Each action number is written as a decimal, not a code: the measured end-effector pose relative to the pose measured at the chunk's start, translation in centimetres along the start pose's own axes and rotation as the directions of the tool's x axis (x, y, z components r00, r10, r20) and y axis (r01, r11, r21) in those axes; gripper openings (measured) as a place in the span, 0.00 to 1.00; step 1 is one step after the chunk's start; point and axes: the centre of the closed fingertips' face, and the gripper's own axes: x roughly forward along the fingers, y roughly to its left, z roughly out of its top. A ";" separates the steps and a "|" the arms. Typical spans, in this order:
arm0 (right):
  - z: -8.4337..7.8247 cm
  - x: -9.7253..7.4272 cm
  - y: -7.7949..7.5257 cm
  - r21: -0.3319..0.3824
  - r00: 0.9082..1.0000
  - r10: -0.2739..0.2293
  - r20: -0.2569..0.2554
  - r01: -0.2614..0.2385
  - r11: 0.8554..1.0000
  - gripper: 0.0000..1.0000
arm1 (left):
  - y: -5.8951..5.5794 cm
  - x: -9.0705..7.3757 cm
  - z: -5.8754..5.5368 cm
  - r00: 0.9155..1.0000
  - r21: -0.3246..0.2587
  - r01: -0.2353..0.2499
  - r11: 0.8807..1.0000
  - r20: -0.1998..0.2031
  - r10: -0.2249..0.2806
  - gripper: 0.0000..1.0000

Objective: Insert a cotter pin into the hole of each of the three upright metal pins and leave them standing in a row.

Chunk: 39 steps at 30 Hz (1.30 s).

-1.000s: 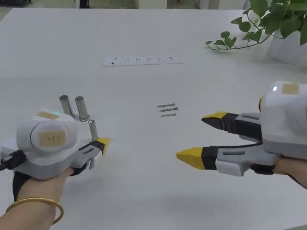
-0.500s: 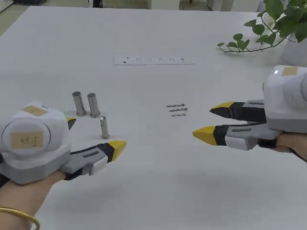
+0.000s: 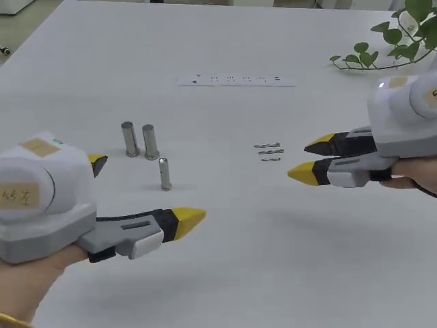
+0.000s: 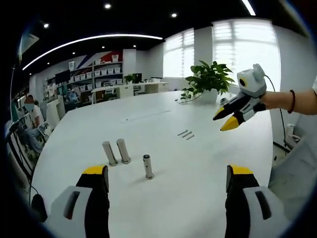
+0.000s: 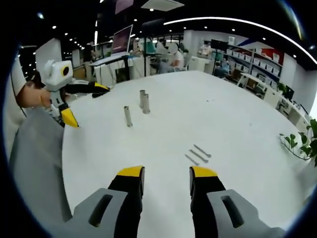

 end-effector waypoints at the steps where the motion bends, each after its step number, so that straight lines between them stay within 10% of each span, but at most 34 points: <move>1: -0.1 0.2 -0.2 -0.001 1.000 0.002 -0.006 -0.002 1.000 0.38 | 0.0 -0.1 0.0 1.000 0.003 0.000 1.000 0.001 0.000 0.99; 39: -2.5 8.3 -5.9 -0.086 0.982 0.070 -0.177 -0.086 0.993 0.17 | 0.5 -2.4 -1.4 0.999 0.083 -0.033 0.996 -0.039 0.036 0.93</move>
